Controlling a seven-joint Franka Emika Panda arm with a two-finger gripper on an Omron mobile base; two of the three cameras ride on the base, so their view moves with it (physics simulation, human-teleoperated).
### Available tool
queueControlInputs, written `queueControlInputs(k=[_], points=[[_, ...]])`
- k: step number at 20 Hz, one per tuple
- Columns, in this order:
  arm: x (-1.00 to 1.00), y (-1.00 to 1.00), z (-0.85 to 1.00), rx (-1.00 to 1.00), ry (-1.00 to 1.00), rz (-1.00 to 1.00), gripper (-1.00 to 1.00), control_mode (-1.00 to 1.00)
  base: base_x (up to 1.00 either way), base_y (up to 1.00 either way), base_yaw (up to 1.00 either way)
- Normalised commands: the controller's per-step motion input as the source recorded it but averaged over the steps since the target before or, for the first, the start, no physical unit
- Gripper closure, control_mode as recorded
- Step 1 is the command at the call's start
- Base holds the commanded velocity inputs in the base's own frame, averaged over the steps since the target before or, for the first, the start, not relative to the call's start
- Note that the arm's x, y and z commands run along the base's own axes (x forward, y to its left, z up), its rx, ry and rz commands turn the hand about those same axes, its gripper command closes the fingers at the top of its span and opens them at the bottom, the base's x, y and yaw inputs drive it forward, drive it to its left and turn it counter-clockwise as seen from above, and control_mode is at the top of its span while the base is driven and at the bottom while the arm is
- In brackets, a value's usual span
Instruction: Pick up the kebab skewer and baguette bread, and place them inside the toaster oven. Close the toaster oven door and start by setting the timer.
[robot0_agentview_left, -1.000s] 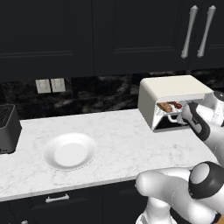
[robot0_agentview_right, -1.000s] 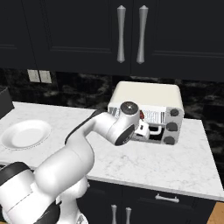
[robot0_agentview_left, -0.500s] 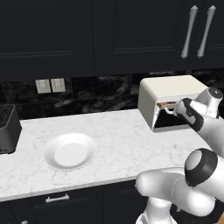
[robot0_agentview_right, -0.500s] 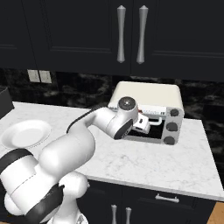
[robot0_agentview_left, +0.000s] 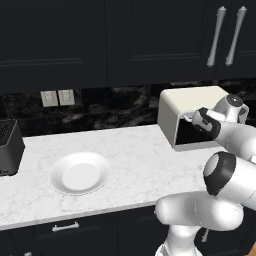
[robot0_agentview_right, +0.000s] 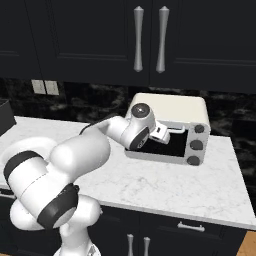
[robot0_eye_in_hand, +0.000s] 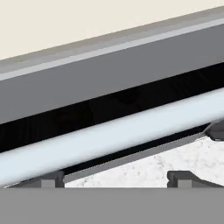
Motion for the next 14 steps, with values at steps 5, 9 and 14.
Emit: queueControlInputs(k=[5,9,14], points=[[0.52,0.29,0.00,0.01,0.00,-0.10,-1.00,-1.00,0.00,0.00,0.00],[0.18,0.20,0.00,0.02,0.00,-0.09,-1.00,-1.00,0.00,0.00,0.00],[-0.03,0.06,0.00,0.01,0.00,-0.06,-1.00,-1.00,0.00,0.00,0.00]])
